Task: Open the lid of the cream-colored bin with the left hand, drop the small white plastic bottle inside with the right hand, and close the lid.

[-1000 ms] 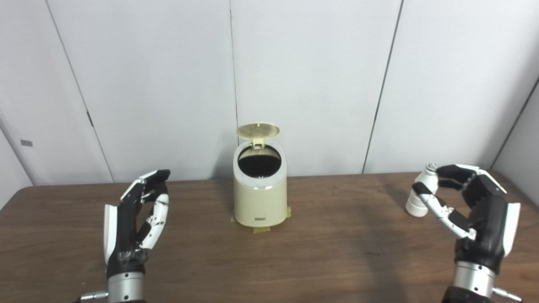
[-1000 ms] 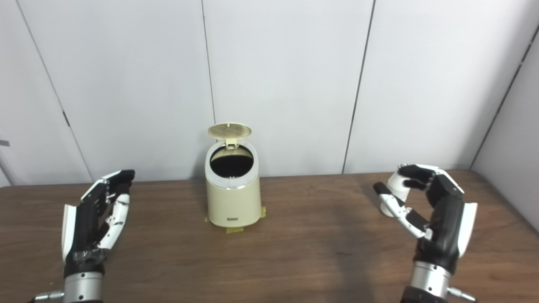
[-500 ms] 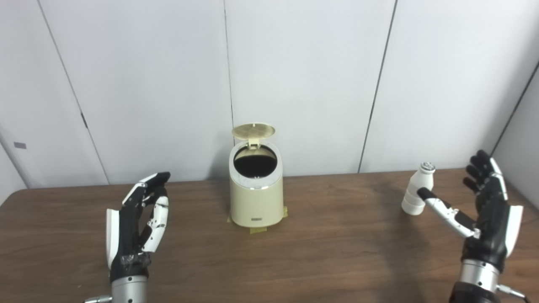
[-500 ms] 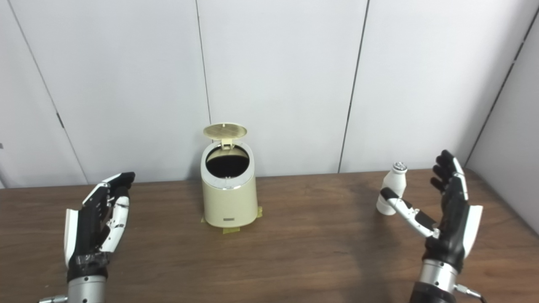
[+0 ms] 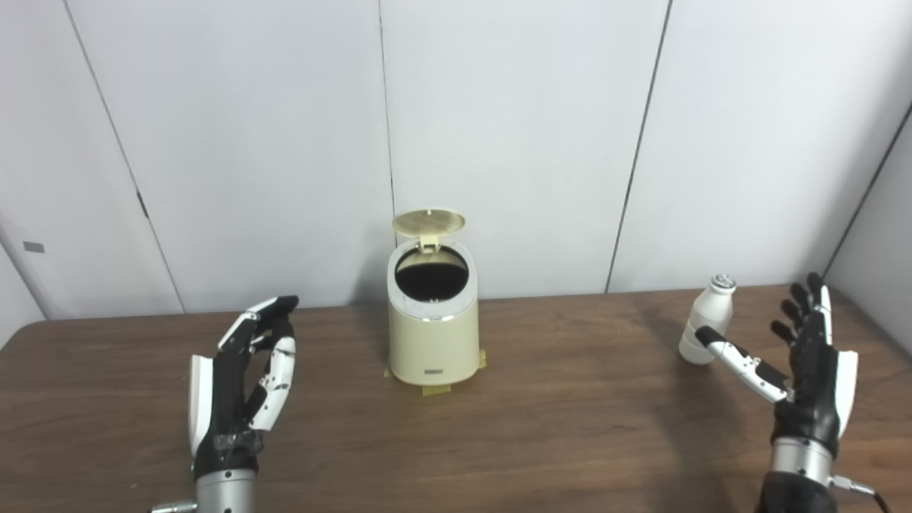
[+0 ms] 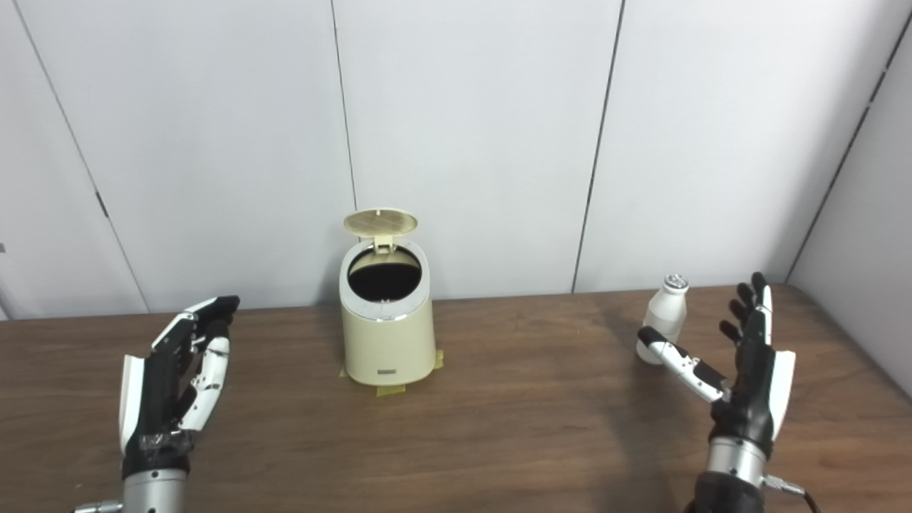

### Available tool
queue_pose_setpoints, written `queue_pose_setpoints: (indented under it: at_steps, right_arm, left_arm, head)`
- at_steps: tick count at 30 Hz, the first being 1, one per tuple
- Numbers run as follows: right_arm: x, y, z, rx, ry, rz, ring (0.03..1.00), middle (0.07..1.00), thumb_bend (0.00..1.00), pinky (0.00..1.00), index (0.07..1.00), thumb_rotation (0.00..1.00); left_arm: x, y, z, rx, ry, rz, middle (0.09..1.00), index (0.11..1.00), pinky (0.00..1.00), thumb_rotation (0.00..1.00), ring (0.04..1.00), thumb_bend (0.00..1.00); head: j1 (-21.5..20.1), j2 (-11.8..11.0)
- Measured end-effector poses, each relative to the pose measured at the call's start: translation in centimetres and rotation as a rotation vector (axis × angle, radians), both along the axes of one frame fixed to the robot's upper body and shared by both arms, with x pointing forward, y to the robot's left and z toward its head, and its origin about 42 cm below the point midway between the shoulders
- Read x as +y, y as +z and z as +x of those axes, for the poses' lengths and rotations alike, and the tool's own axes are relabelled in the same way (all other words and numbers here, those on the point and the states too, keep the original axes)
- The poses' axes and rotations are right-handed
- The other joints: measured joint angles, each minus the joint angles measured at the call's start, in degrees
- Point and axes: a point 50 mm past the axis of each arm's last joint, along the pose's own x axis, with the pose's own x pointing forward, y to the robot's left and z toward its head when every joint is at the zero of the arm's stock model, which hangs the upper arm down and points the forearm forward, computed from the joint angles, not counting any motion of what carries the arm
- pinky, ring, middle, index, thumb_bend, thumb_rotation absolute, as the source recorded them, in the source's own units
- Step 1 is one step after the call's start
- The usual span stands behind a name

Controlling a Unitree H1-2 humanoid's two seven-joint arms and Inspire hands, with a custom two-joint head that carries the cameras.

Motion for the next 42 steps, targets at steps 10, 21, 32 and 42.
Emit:
queue_pose_setpoints:
  at_steps: [10, 21, 32, 42]
  right_arm:
    - [-1.2, -1.4, 2.1, 0.110, -0.009, -0.006, 0.806, 0.847, 0.88, 0.71, 0.879, 0.27]
    - [-2.1, -2.4, 4.7, 0.209, -0.042, 0.022, 0.775, 0.816, 0.88, 0.68, 0.842, 0.25]
    - [-4.1, -2.4, 6.2, 0.267, -0.060, -0.025, 0.756, 0.795, 0.88, 0.65, 0.833, 0.26]
    - [-3.9, -3.4, 7.8, 0.315, -0.050, 0.004, 0.757, 0.800, 0.87, 0.66, 0.842, 0.20]
  left_arm:
    - [-0.1, -0.1, 0.1, 0.020, -0.030, -0.047, 0.764, 0.740, 0.71, 0.69, 0.777, 0.24]
    - [-0.2, 0.2, -0.1, 0.025, -0.034, -0.064, 0.765, 0.740, 0.73, 0.70, 0.780, 0.24]
    - [0.0, 0.2, -0.1, 0.024, -0.028, -0.070, 0.763, 0.737, 0.72, 0.69, 0.778, 0.25]
    - [0.0, 0.5, -0.1, 0.019, -0.043, -0.082, 0.766, 0.739, 0.73, 0.69, 0.784, 0.25]
  head:
    - [0.0, 0.0]
    - [0.1, 0.0]
    - [0.0, 0.1]
    - [0.1, 0.2]
